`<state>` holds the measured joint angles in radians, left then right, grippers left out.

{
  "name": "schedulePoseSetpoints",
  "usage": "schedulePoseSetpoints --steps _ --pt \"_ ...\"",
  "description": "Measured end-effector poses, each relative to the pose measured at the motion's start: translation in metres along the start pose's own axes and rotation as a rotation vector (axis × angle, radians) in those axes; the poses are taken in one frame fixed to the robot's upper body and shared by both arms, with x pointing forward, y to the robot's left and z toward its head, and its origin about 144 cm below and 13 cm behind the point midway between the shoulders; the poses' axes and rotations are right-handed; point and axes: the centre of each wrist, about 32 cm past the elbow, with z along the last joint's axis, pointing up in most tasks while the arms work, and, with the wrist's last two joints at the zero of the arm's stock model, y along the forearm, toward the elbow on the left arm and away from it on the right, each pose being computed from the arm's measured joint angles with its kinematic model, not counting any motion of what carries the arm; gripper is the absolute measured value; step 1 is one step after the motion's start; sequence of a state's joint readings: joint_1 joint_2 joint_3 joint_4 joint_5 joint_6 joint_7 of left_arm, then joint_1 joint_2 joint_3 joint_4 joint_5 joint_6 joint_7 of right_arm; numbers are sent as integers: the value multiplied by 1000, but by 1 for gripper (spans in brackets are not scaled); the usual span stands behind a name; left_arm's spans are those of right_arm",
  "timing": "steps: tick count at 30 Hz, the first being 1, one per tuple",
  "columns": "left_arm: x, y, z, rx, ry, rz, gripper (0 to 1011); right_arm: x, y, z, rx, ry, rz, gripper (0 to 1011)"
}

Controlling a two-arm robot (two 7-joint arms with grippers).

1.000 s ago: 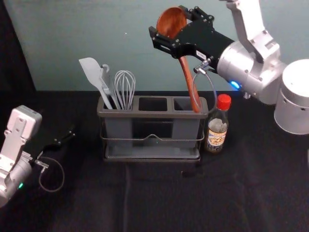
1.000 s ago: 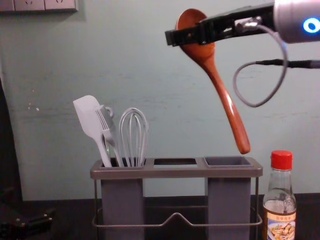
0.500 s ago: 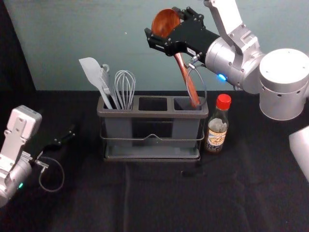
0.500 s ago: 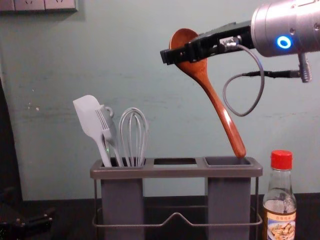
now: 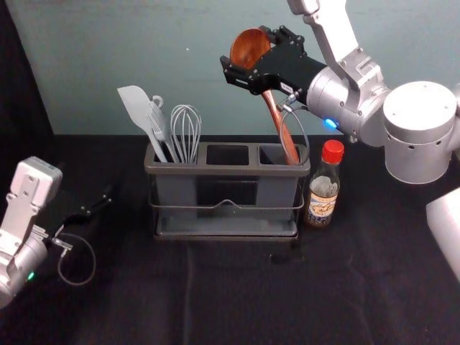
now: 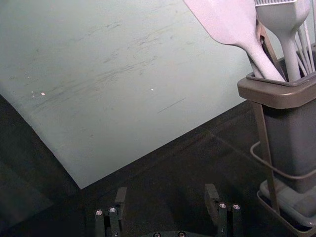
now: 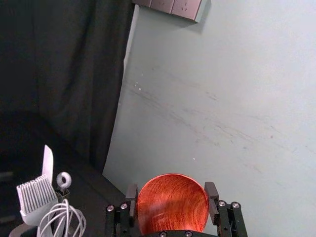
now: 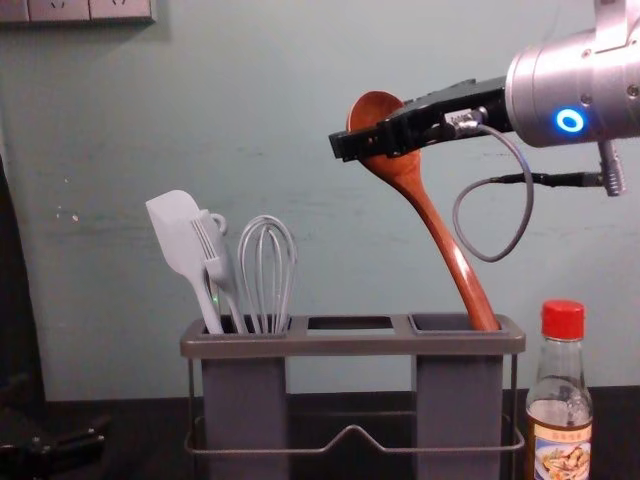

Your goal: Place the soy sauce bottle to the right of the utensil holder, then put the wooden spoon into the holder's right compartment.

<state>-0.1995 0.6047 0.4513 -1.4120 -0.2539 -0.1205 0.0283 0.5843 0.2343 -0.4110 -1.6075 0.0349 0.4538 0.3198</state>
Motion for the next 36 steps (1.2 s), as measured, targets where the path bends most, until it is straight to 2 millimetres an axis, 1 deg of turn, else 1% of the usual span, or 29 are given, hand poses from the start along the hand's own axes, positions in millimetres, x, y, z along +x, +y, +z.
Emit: schedulePoseSetpoints --steps 7,12,17,18,24,31,36 --pt "0 0 0 0 0 0 1012 0 -3 -3 -8 5 5 838" --pt "0 0 0 0 0 0 1011 1 -11 1 -26 -3 19 838" --pt "0 0 0 0 0 0 1011 1 -27 9 -36 -23 36 838" --pt "0 0 0 0 0 0 1011 1 -27 9 -36 -23 36 839" --pt "0 0 0 0 0 0 1011 2 -49 17 -45 -42 36 838" --pt "0 0 0 0 0 0 1011 1 -65 19 -61 -59 52 838" --pt "0 0 0 0 0 0 1012 0 -72 17 -70 -61 59 838"
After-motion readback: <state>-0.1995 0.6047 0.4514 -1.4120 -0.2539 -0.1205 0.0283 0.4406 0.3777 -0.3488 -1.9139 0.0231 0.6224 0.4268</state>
